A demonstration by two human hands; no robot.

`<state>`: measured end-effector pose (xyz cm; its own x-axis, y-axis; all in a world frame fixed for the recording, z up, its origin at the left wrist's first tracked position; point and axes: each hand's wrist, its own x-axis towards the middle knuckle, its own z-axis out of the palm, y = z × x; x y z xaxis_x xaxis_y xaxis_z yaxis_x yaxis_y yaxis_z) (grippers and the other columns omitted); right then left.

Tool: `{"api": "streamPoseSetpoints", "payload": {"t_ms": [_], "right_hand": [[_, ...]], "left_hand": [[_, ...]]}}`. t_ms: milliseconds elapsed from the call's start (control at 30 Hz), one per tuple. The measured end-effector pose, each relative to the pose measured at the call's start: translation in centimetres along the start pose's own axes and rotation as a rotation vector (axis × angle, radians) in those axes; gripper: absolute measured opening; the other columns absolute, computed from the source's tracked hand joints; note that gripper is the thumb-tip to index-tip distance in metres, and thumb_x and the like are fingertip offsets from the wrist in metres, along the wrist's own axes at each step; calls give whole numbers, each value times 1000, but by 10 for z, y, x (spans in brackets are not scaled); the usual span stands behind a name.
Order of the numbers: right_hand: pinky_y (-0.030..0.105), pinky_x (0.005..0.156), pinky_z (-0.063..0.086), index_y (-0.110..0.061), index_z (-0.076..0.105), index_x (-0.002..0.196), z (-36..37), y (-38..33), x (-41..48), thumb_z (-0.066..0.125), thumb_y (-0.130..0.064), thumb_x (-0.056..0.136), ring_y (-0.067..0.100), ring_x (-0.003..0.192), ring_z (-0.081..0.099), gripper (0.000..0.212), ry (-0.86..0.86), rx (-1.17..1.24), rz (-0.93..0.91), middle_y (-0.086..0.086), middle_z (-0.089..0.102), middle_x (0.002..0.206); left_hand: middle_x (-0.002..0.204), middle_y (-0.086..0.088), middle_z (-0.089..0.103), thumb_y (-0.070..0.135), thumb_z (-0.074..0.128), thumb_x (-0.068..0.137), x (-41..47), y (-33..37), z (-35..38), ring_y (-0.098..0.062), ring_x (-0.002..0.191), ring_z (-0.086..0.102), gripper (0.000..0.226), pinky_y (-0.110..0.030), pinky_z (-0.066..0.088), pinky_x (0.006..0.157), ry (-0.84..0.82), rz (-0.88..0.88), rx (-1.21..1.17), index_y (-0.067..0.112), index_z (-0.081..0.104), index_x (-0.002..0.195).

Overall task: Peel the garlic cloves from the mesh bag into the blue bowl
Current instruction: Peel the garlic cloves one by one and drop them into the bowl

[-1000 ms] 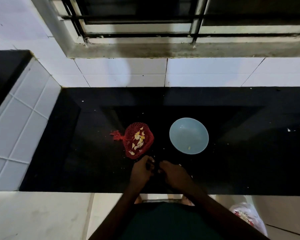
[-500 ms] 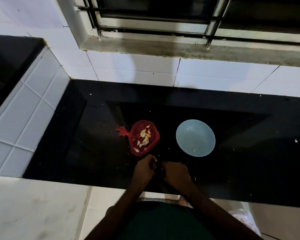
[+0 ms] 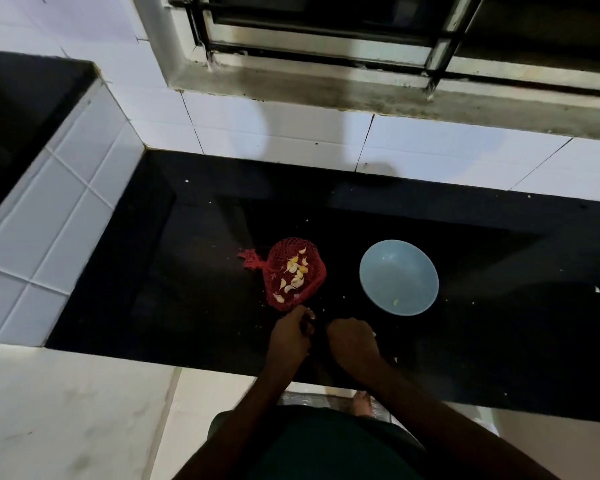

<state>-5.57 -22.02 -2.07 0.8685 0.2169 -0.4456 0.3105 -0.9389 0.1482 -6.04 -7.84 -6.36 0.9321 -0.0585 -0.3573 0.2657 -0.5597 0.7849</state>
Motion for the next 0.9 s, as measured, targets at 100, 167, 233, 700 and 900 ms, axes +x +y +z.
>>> {"api": "streamPoseSetpoints", "payload": {"t_ms": [100,167,233,700,900], "right_hand": [[34,78,54,-13,73,106,-6,-1,7,47,-11,99,29,102,70,27,1,4,22,8,74,110],[33,79,53,-13,73,105,-12,-4,14,48,-13,100,28,102,70,25,-10,-11,-7,7,73,110],[32,76,50,-13,72,105,-16,-6,21,50,-15,101,27,102,69,23,-13,-24,-58,6,72,110],[37,80,54,-16,71,105,-12,19,34,56,-34,94,33,100,69,26,14,247,-83,9,72,107],[42,63,58,-16,68,86,24,43,0,69,-31,93,26,65,73,16,-17,1084,144,9,71,74]], "left_hand": [[97,10,69,1,63,93,-2,0,2,-10,91,67,23,-31,56,86,13,-10,-18,19,68,107],[93,12,68,2,64,92,-2,1,4,-9,90,67,22,-29,55,86,29,-9,-21,19,68,106],[94,11,68,6,65,93,-3,2,6,-10,91,66,20,-27,51,86,37,-15,-31,19,68,107],[92,5,72,2,68,86,-3,-1,10,-18,83,71,27,-40,60,78,89,-128,-158,23,67,103],[99,-6,76,-2,66,94,-4,12,13,-22,78,74,21,-19,56,61,-10,-130,-355,8,71,112]]}}
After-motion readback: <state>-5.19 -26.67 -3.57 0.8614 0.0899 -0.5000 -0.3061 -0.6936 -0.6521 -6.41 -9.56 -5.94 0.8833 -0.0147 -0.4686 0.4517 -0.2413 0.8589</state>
